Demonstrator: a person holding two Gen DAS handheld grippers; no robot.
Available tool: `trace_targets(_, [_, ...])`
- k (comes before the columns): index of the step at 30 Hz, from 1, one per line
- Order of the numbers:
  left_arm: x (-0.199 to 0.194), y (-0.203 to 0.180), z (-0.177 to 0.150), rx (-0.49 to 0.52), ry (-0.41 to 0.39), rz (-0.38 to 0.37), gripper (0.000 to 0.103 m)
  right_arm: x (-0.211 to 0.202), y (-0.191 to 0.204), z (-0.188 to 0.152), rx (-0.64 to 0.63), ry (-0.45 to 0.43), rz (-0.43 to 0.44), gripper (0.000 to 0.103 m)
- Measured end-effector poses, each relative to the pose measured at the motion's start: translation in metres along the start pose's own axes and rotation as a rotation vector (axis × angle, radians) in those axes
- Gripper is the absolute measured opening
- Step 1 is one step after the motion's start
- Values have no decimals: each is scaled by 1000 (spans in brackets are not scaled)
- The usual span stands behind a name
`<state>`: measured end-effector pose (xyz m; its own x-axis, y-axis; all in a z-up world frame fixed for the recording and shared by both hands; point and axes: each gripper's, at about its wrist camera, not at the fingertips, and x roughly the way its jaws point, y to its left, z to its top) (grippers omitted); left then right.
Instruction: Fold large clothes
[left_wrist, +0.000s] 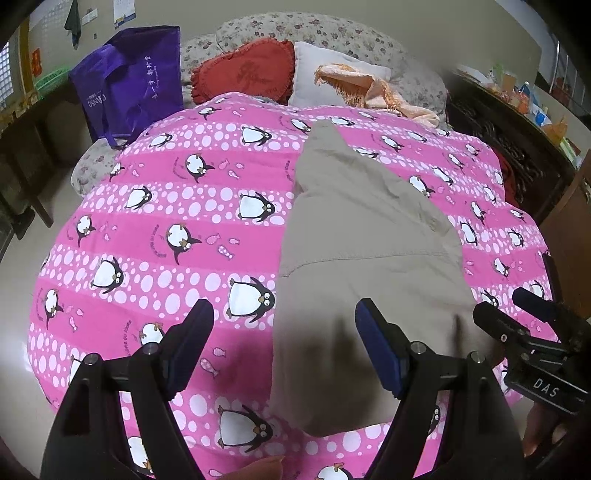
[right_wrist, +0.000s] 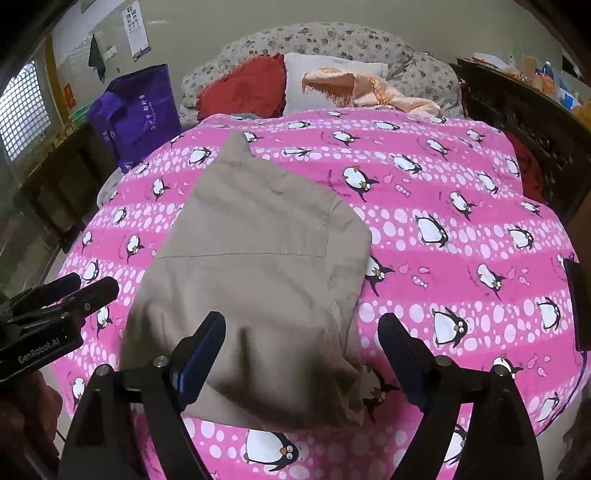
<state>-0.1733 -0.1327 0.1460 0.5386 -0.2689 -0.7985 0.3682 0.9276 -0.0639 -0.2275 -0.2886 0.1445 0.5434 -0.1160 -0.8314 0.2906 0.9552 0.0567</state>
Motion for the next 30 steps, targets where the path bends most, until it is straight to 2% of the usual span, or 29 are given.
trace_targets(30, [12,5,2,-2,29,3,79,15,4,5,6,41,11,86])
